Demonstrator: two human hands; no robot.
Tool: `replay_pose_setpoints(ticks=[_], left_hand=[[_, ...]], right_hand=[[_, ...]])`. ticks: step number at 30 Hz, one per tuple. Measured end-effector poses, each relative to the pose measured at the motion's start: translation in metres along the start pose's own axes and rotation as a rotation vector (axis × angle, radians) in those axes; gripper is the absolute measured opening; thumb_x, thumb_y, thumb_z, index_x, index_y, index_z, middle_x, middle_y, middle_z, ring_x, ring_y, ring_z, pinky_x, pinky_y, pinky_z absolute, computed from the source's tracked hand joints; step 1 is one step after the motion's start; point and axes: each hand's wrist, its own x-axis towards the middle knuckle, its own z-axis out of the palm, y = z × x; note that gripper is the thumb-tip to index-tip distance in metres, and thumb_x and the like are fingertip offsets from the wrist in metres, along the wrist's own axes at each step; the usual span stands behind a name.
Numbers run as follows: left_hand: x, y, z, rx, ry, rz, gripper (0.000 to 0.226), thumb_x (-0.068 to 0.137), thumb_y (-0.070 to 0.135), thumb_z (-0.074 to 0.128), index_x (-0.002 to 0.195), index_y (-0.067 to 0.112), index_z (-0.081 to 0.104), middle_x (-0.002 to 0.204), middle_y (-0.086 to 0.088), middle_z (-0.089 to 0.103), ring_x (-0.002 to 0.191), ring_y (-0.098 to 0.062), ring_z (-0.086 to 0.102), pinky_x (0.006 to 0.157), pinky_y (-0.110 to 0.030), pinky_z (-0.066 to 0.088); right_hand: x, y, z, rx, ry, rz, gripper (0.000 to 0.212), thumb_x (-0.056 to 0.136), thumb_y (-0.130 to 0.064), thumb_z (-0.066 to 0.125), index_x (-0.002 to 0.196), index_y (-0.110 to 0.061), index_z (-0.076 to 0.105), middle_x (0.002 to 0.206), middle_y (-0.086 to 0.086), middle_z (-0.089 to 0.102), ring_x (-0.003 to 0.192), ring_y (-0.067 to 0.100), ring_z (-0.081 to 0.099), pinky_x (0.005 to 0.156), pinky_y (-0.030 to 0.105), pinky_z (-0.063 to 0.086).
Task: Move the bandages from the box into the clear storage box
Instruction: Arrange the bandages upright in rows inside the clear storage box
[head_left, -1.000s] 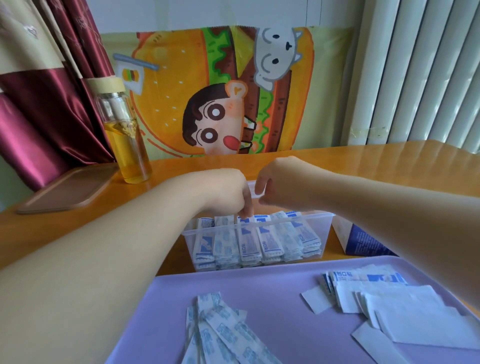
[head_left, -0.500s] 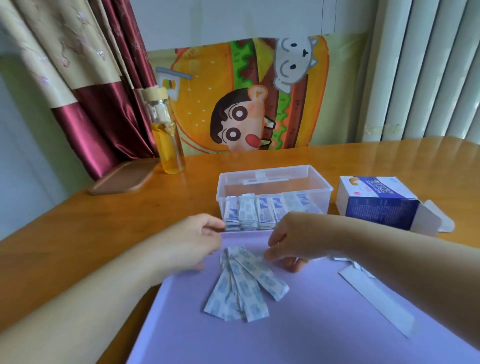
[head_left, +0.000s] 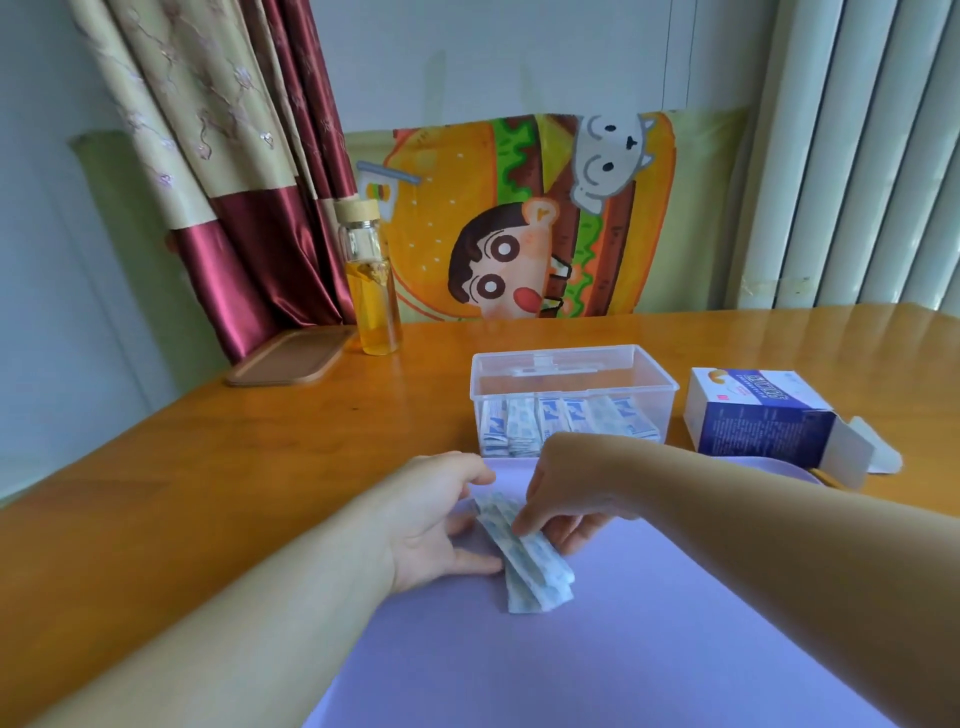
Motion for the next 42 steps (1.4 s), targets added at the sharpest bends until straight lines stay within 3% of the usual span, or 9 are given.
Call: replay_pose_setpoints(ticks=[4,10,16,22,28,31,33,36,42], left_hand=[[-0.003,-0.006,0.010,-0.096,0.029,0.001,0.014,0.090,0.002,0.052,0.101,0.011,0.050,0.093,-0.009,0.045,0.077,-0.027,0.055,0.052,-0.045,0.053],[0.001,-0.009,0.013,-0.178,0.057,0.009,0.015,0.090,0.007,0.049,0.100,0.016,0.044,0.116,-0.012,0.038,0.107,-0.036,0.051,0.083,-0.058,0.051],[0.006,-0.019,0.007,-0.222,0.074,0.045,0.052,0.089,0.002,0.045,0.135,0.023,0.036,0.097,-0.014,0.047,0.081,-0.026,0.054,0.071,-0.055,0.055],[0.006,-0.020,0.002,-0.185,0.071,0.056,0.049,0.088,0.001,0.044,0.133,0.021,0.038,0.105,-0.015,0.054,0.087,-0.027,0.058,0.072,-0.053,0.055],[0.014,-0.020,-0.023,0.506,0.072,0.387,0.066,0.087,0.015,0.055,0.143,0.037,0.027,0.142,0.005,0.033,0.120,-0.014,0.043,0.095,-0.033,0.044],[0.012,-0.028,-0.012,0.780,-0.033,0.490,0.067,0.088,0.014,0.058,0.144,0.035,0.028,0.140,0.009,0.035,0.102,-0.004,0.049,0.066,-0.010,0.045],[0.015,-0.034,-0.004,0.844,-0.069,0.553,0.065,0.090,0.007,0.054,0.146,0.028,0.028,0.143,0.005,0.035,0.113,-0.006,0.045,0.056,-0.002,0.042],[0.023,-0.041,-0.003,0.840,-0.090,0.585,0.060,0.093,0.004,0.048,0.145,0.028,0.029,0.145,0.003,0.036,0.130,-0.007,0.036,0.066,-0.005,0.043],[0.030,-0.051,0.002,0.895,-0.083,0.684,0.056,0.093,-0.001,0.043,0.141,0.027,0.035,0.140,0.005,0.042,0.121,-0.002,0.038,0.073,-0.008,0.041]], right_hand=[[0.006,-0.008,0.006,-0.121,-0.018,0.023,0.036,0.079,-0.014,0.075,0.107,0.001,0.058,0.088,0.013,0.061,0.083,0.022,0.062,0.083,0.033,0.056],[0.011,-0.009,0.005,-0.143,-0.053,0.080,0.024,0.078,-0.015,0.074,0.091,-0.007,0.056,0.072,0.005,0.046,0.074,0.019,0.047,0.072,0.027,0.049],[0.009,-0.010,0.013,-0.230,-0.047,0.015,0.036,0.080,-0.025,0.071,0.108,-0.005,0.061,0.098,0.009,0.058,0.081,0.019,0.054,0.069,0.024,0.048],[-0.003,-0.010,0.015,-0.424,0.019,-0.128,0.039,0.084,-0.028,0.065,0.119,-0.014,0.052,0.099,0.003,0.055,0.086,0.020,0.050,0.055,0.021,0.035],[-0.013,0.015,0.007,-0.548,0.280,-0.383,0.016,0.092,-0.021,0.052,0.107,-0.015,0.055,0.093,0.003,0.053,0.082,0.023,0.049,0.065,0.030,0.037],[-0.015,0.029,0.011,-0.543,0.285,-0.421,0.014,0.089,-0.030,0.060,0.101,-0.024,0.057,0.087,-0.005,0.055,0.081,0.020,0.052,0.068,0.030,0.041],[-0.017,0.038,0.010,-0.486,0.295,-0.388,0.030,0.085,-0.034,0.066,0.113,-0.024,0.061,0.097,-0.006,0.062,0.085,0.016,0.054,0.075,0.030,0.047],[-0.021,0.052,0.002,-0.442,0.337,-0.335,0.034,0.080,-0.038,0.070,0.110,-0.024,0.065,0.103,-0.004,0.065,0.087,0.016,0.057,0.077,0.031,0.049],[-0.025,0.066,0.000,-0.371,0.332,-0.278,0.024,0.080,-0.036,0.070,0.099,-0.020,0.068,0.091,0.001,0.066,0.076,0.019,0.057,0.064,0.028,0.044]])
